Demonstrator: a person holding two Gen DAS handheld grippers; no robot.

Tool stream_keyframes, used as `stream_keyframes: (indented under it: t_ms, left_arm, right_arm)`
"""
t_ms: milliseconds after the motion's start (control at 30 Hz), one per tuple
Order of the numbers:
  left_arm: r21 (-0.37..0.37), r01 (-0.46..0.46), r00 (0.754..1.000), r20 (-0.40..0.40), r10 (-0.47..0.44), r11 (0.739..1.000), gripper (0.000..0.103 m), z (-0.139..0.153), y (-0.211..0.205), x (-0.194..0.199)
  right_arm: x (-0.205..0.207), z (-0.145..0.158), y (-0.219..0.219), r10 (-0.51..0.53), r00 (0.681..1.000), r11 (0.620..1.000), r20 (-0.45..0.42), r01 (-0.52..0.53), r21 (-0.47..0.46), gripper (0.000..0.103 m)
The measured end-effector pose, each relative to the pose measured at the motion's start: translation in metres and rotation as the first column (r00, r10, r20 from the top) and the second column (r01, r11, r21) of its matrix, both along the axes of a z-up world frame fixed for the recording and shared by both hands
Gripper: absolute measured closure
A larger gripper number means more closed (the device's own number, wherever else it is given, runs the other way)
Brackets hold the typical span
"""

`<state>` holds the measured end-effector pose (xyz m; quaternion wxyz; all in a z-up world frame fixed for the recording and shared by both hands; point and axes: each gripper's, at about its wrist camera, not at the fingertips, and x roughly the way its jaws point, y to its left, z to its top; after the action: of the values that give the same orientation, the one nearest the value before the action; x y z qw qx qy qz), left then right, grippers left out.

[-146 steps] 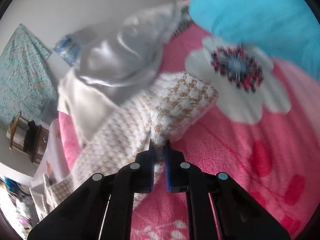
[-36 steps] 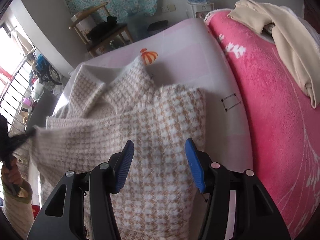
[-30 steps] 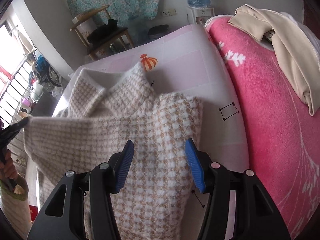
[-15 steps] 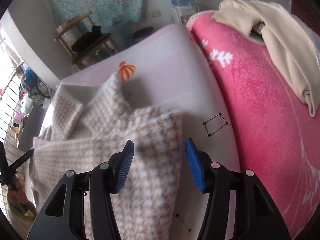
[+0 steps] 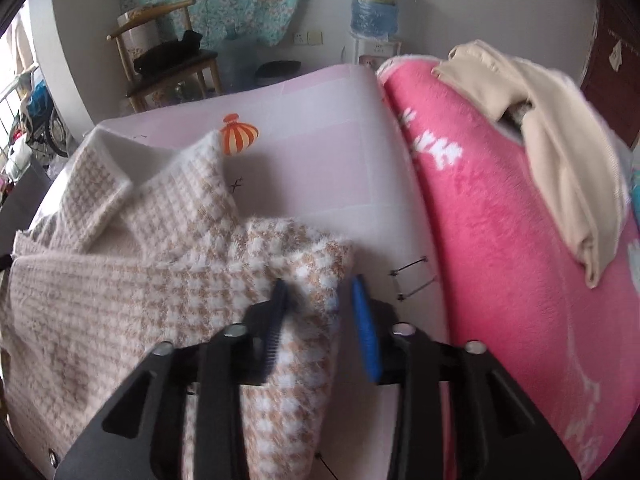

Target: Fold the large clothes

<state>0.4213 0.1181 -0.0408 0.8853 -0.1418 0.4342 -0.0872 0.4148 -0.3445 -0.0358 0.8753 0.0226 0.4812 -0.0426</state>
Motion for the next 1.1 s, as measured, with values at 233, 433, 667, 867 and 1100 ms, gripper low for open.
stream_keyframes:
  t_ms: [233,433,667,867,1100]
  left_arm:
    - [-0.062,0.054,0.993,0.108,-0.047,0.997,0.077,0.041,0.006,-0.031]
    - [0.045,0.196,0.979,0.041,-0.197,0.980,0.077,0.020,-0.059,-0.037]
    - [0.137,0.102,0.995,-0.011,-0.101,0.985,0.082,-0.010,-0.054,-0.038]
    - [0.118,0.219,0.973,0.050,-0.226,0.969,0.080,0.014,-0.089,-0.038]
    - [0.163,0.214,0.977,-0.038,-0.211,0.963,0.080,-0.018,-0.100,-0.037]
  right_arm:
    - [-0.045,0.044,0.039,0.198,0.975,0.976,0.102,-0.205,0.068,0.058]
    - [-0.042,0.013,0.132,0.481,0.876,0.869,0.023,-0.480,0.122,0.058]
    - [-0.026,-0.011,0.147,0.452,0.888,0.890,-0.087,-0.444,0.098,0.061]
    - [-0.014,-0.001,0.186,0.518,0.855,0.848,-0.025,-0.509,0.148,0.062]
    - [-0.022,-0.008,0.189,0.494,0.868,0.866,-0.049,-0.487,0.112,0.062]
